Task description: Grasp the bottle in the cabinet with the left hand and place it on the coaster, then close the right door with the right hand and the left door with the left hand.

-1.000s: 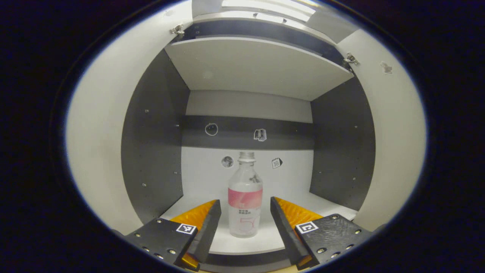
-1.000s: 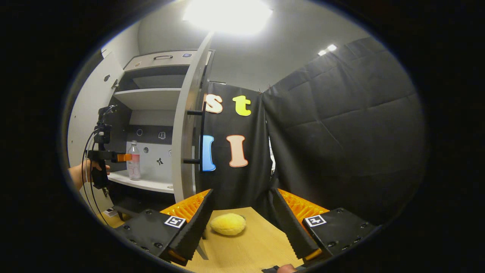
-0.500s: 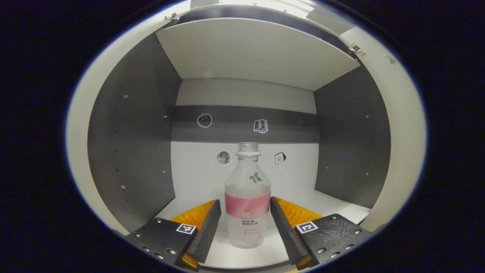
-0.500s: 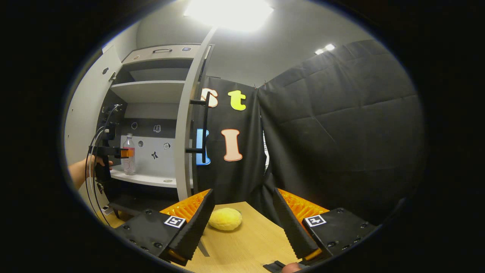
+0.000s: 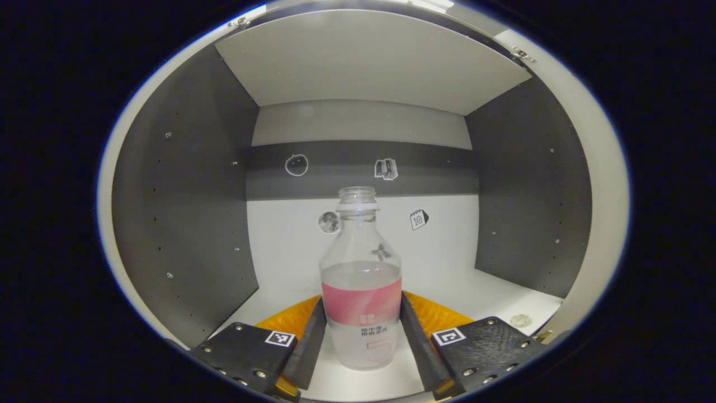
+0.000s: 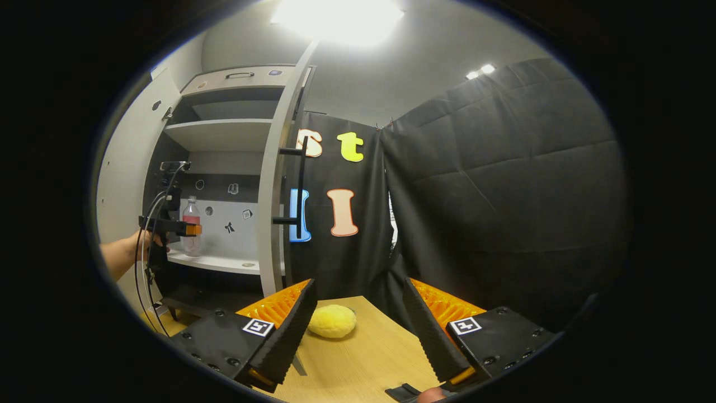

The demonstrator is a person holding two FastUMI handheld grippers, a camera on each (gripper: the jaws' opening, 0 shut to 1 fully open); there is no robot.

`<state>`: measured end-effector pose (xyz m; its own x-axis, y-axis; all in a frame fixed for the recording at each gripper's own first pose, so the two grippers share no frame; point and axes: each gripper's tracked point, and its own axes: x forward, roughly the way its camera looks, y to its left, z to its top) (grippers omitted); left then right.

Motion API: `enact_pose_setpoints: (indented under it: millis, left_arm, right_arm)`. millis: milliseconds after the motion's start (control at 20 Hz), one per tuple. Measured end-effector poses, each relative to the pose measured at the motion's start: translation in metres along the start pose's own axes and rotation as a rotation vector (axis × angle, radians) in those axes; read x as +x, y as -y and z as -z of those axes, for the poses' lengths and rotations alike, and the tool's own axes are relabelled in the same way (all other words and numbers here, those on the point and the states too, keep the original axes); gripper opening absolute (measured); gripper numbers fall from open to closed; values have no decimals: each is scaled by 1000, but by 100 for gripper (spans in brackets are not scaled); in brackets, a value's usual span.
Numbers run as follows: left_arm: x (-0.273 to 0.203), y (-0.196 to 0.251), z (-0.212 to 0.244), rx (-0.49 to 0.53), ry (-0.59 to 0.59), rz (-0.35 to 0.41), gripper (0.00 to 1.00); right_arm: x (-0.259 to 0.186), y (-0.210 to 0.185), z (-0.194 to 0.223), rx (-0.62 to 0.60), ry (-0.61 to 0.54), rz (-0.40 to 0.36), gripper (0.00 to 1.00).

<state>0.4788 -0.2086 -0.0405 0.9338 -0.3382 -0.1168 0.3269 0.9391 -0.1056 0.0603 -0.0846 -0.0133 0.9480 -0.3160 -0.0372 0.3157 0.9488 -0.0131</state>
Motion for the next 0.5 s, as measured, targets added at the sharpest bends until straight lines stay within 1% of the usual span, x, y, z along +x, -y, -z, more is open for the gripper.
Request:
enact_pose_setpoints:
  millis: [50,450,500]
  left_arm:
    - [-5,1,-4,-2,10,-1,74]
    - [-79,11,-24,8,77,-9,73]
    - [-88,11,-24,7,83,-12,77]
  right_arm:
    - [0,2,0,-1,-1,-7,98]
    - [-11,9,-2,17,-1,-104,98]
    - [-13,10,-3,18,-1,-118,98]
